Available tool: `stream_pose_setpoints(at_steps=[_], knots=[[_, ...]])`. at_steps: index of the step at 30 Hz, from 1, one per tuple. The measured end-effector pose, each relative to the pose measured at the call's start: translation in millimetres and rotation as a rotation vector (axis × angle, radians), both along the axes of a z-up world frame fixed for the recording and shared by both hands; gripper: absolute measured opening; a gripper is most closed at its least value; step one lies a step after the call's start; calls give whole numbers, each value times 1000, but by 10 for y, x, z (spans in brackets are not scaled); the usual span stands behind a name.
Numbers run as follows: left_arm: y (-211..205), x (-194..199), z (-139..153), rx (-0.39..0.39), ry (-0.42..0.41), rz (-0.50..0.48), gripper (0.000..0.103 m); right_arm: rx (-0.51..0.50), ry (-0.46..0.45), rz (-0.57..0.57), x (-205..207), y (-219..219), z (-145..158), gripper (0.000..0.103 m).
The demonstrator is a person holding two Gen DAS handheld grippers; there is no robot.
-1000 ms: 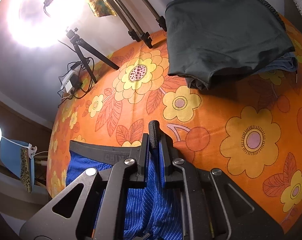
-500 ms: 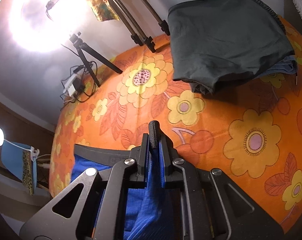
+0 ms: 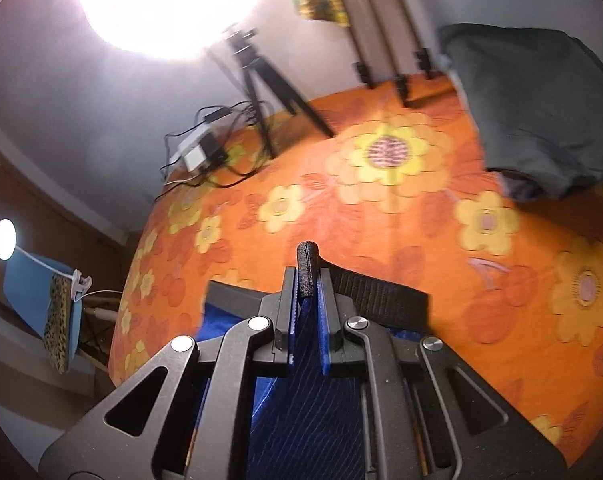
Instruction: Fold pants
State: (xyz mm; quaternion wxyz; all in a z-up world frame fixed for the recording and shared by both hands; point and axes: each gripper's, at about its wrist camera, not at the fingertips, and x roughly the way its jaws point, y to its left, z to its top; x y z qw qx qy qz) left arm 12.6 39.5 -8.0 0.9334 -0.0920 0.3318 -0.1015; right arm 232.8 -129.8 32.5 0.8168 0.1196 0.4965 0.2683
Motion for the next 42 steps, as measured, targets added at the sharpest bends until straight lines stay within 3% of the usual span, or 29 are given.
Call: stream_pose_setpoints(at_steps=[13, 19, 29, 36, 37, 40, 42], knots=[[832, -162, -243, -27, 52, 153, 2, -123, 13, 117, -124, 1231, -312, 9], [1103, -144, -448, -55, 117, 213, 2, -186, 30, 143, -136, 1623, -568, 9], [1284, -129, -662, -49, 174, 259, 2, -249, 26, 171, -123, 1929, -792, 9], [1297, -109, -641, -30, 170, 282, 2, -214, 28, 182, -70, 1926, -792, 11], [1296, -109, -638, -29, 170, 284, 2, -201, 26, 184, -61, 1910, -771, 14], [1293, -116, -640, -9, 175, 297, 3, -171, -21, 175, -52, 1866, -653, 49], [1307, -114, -635, -2, 180, 313, 7, -159, -58, 174, -64, 1814, -537, 53]])
